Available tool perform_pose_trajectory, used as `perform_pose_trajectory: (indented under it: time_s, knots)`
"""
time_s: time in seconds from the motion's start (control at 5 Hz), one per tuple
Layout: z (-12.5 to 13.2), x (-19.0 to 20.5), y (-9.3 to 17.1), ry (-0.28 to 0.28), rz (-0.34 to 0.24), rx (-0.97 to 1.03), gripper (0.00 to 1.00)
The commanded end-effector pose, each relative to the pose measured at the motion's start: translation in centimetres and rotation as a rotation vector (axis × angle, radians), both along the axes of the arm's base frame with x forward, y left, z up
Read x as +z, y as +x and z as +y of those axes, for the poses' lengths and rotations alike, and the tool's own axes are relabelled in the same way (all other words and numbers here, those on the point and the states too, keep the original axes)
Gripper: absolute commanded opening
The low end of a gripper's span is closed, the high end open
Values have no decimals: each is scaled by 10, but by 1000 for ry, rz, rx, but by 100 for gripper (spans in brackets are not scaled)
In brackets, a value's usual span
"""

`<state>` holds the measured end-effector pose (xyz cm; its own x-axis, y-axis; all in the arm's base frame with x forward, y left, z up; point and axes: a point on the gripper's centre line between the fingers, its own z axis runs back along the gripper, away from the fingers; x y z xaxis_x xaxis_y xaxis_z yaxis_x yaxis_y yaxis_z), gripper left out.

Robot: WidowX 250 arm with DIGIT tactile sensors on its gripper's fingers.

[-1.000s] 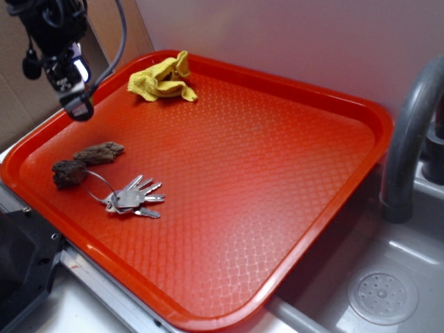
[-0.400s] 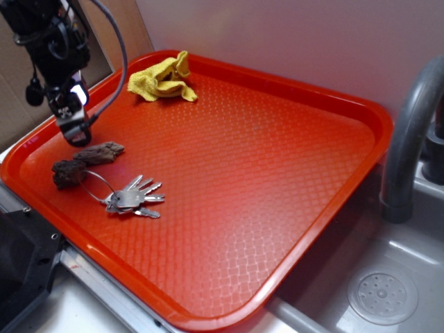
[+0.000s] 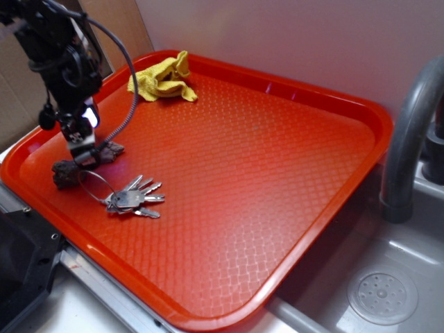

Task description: Grab the wood chip.

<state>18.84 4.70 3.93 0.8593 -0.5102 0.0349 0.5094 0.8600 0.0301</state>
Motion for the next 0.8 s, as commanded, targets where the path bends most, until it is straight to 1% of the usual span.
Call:
perform_pose_trajectory:
  time_s: [0.0, 0.2, 0.4, 0.6]
  knots:
    - [-7, -16, 4, -2, -27, 17, 100]
    - [-3, -15, -5, -5, -19, 17, 100]
    - [3, -12, -12, -5, -24, 29, 100]
    - [4, -14, -14, 5, -20, 27, 100]
